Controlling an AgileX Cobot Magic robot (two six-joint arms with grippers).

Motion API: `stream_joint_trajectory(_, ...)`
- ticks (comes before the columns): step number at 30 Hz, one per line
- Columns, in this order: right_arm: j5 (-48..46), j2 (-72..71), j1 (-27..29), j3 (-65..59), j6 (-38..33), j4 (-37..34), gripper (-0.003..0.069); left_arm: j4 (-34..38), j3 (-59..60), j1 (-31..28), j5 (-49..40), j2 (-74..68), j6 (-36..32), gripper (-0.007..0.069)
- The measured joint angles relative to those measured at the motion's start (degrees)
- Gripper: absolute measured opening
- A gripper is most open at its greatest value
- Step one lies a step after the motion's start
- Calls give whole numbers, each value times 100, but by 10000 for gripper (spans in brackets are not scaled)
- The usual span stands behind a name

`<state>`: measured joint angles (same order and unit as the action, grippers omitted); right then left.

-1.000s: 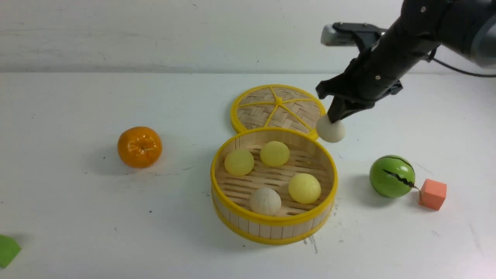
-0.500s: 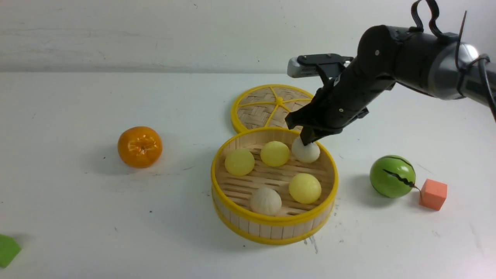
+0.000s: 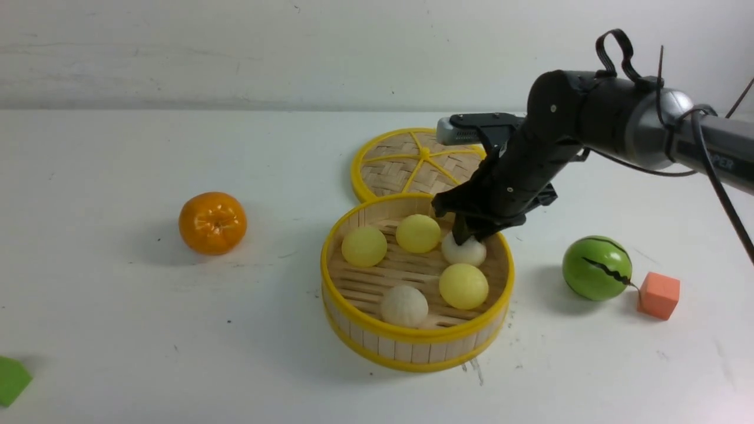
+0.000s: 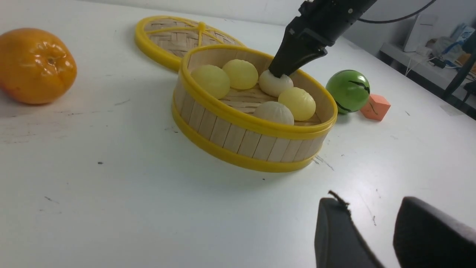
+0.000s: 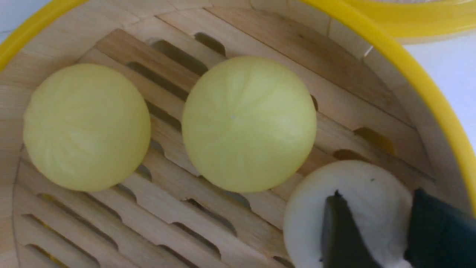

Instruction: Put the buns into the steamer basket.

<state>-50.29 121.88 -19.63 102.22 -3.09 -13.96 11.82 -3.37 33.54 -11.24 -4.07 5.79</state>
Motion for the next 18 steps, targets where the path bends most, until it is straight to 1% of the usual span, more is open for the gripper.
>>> stream_joint_trajectory(2, -271, -225, 0, 62, 13, 13, 405, 0, 0, 0, 0, 0, 0, 236)
stream_joint_trajectory(4, -535, -611, -5, 75, 20, 31, 451, 0, 0, 0, 0, 0, 0, 237)
stream_joint_trajectory(5, -610, -659, -5, 75, 26, 31, 455, 0, 0, 0, 0, 0, 0, 237)
stream_joint_trajectory(6, -859, -1032, -12, 75, 39, 84, 466, 0, 0, 0, 0, 0, 0, 237)
stream_joint_trajectory(7, -1066, -1325, -17, 57, 58, 115, 463, 0, 0, 0, 0, 0, 0, 237)
stream_joint_trajectory(9, -1406, -1977, -30, -143, 135, 159, 424, 0, 0, 0, 0, 0, 0, 237)
stream_joint_trajectory(12, -1570, -2933, -34, -720, 310, 169, 330, 0, 0, 0, 0, 0, 0, 237)
stream_joint_trajectory(13, -1576, -3339, -34, -1047, 427, 183, 265, 0, 0, 0, 0, 0, 0, 237)
stream_joint_trajectory(14, -1560, -3605, -34, -1284, 478, 201, 237, 0, 0, 0, 0, 0, 0, 237)
stream_joint_trajectory(15, -1519, -4004, -34, -1598, 587, 211, 181, 0, 0, 0, 0, 0, 0, 237)
stream_joint_trajectory(18, -1285, -4923, -34, -2576, 842, 232, 71, 0, 0, 0, 0, 0, 0, 237)
